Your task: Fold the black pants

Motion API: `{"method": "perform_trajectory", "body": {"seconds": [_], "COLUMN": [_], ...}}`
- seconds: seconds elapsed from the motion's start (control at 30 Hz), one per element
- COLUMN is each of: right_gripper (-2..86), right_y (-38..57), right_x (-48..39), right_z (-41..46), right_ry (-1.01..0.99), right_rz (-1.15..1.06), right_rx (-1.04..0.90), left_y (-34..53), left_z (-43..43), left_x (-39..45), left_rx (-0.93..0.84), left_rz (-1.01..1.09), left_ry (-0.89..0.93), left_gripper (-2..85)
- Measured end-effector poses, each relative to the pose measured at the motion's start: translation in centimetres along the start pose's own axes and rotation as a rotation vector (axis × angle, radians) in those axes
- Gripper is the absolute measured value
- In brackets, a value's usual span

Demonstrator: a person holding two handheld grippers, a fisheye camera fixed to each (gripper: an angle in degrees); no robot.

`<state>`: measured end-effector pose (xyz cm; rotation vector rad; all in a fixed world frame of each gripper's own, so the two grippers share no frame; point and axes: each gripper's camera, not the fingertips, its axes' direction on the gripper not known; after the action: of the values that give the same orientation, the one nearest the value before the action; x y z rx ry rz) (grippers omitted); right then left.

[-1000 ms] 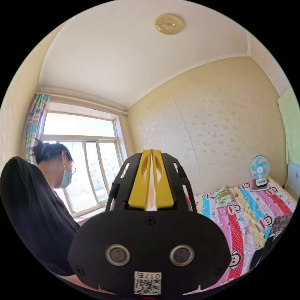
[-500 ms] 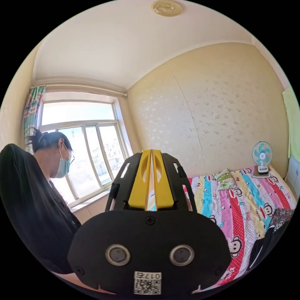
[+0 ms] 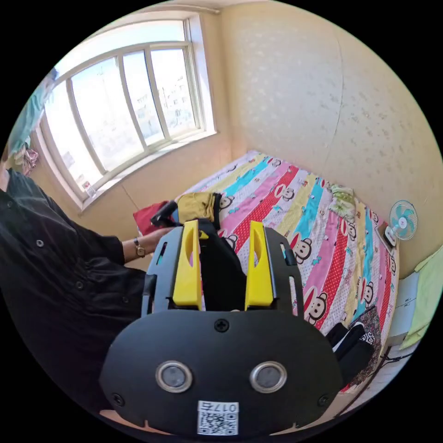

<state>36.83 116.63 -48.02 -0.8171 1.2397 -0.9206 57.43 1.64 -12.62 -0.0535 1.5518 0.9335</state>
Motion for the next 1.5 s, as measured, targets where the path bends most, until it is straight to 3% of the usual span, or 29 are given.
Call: {"method": "perform_trajectory", "body": {"seconds": [0.13, 0.27, 0.37, 0.5, 0.7, 0.87, 0.97, 1.13, 1.27, 1.37, 1.5], "right_gripper": [19.0, 17.3, 8.7, 6.4, 6.0, 6.0, 6.0, 6.1, 6.2, 6.2, 6.5], "right_y": [0.3, 0.0, -0.9, -2.5, -6.3, -11.0, -13.3, -15.5, -15.1, -14.1, -16.0], "right_x": [-2.6, -3.5, -2.4, -0.2, 2.1, 3.0, 4.4, 7.9, 13.0, 16.7, 22.5], "right_z": [10.7, 18.2, 19.9, 16.6, 4.6, -11.1, -20.2, -33.1, -43.0, -49.4, -54.2], "right_ry": [0.000, 0.184, 0.346, 0.242, 0.128, 0.045, -0.011, -0.146, -0.229, -0.209, -0.169], "right_rz": [-0.042, -0.128, -0.110, -0.058, -0.139, -0.294, -0.334, -0.365, -0.279, -0.191, -0.057], "right_rx": [-0.175, -0.292, -0.306, -0.255, -0.032, 0.220, 0.363, 0.547, 0.701, 0.810, 0.864], "left_y": [0.5, 2.9, 5.1, 9.1, 17.9, 20.4, 19.5, 18.2, 20.6, 22.5, 20.5], "left_z": [3.9, 7.6, 9.6, 7.9, 4.4, 4.1, 3.2, 1.5, 1.7, 2.6, 5.3], "left_x": [7.1, 11.2, 12.4, 10.9, 4.0, 1.9, 6.5, 18.8, 26.7, 32.4, 38.5], "left_rx": [-0.066, -0.120, -0.141, -0.071, 0.142, 0.316, 0.434, 0.684, 0.836, 0.914, 0.962], "left_rz": [0.114, 0.204, 0.249, 0.222, -0.019, -0.034, 0.154, 0.520, 0.803, 0.931, 1.006], "left_ry": [-0.064, -0.125, -0.214, -0.122, -0.288, -0.072, -0.071, -0.233, -0.101, -0.072, -0.207], "left_gripper": [4.6, 4.7, 5.5, 6.8, 15.1, 17.9, 19.6, 22.2, 7.0, 6.5, 6.4]}}
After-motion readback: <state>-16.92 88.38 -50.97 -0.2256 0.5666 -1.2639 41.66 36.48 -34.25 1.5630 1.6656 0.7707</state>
